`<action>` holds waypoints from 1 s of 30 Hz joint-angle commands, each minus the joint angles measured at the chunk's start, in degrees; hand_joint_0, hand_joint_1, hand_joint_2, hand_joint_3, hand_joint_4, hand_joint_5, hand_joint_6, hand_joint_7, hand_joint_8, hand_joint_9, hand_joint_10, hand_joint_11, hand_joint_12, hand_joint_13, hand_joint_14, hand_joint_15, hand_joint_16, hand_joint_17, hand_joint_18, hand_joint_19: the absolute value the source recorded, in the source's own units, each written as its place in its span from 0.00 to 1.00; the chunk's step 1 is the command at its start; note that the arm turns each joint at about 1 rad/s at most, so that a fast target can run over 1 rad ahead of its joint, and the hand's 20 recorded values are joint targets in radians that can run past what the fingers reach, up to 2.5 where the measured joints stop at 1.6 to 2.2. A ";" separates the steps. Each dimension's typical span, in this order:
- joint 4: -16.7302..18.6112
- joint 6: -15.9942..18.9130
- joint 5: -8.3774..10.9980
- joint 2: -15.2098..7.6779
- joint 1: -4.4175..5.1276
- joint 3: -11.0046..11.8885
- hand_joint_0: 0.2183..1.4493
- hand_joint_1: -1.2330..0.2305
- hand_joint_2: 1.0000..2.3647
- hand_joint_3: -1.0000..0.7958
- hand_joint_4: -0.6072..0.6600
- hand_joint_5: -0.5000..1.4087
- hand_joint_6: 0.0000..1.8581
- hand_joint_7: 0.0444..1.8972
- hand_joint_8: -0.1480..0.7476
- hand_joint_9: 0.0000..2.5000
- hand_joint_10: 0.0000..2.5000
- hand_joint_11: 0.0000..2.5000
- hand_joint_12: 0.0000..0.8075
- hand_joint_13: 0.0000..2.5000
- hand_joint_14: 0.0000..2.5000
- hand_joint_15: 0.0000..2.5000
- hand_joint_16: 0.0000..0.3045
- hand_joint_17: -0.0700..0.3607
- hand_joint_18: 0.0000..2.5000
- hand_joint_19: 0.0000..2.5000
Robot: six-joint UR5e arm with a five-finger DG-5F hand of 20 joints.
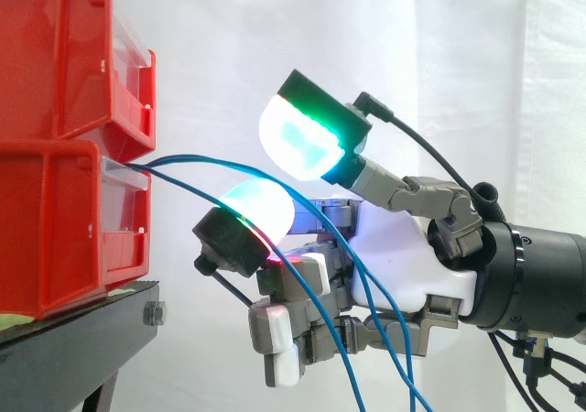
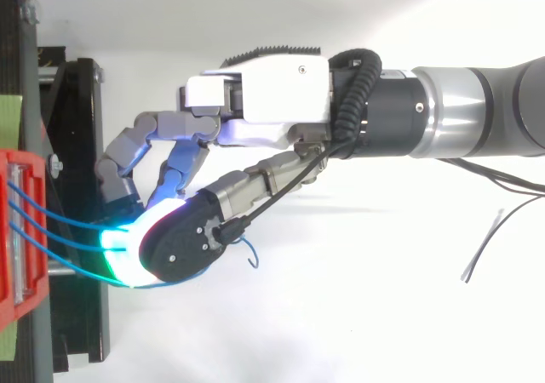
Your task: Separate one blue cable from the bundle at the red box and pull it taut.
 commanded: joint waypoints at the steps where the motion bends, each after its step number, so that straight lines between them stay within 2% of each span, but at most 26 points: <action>1: 0.00 0.00 0.00 0.07 -0.09 0.00 0.30 0.50 0.01 0.38 0.55 0.17 0.46 0.57 0.51 0.42 0.01 0.43 0.43 0.38 0.01 0.28 0.15 0.40 0.34 0.26; 17: -1.41 -0.09 0.26 -0.01 -0.26 0.00 0.30 0.37 0.01 0.41 0.58 0.16 0.47 0.58 0.52 0.41 0.01 0.44 0.42 0.38 0.01 0.28 0.15 0.40 0.34 0.26; 22: -2.55 -0.09 0.35 -0.01 -0.26 0.00 0.32 0.34 0.01 0.39 0.58 0.16 0.47 0.58 0.51 0.40 0.01 0.45 0.42 0.38 0.01 0.28 0.15 0.40 0.34 0.25; 30: -2.37 0.00 0.35 -0.01 -0.35 0.00 0.35 0.30 0.01 0.35 0.56 0.16 0.48 0.56 0.50 0.39 0.01 0.44 0.41 0.37 0.01 0.28 0.14 0.39 0.33 0.24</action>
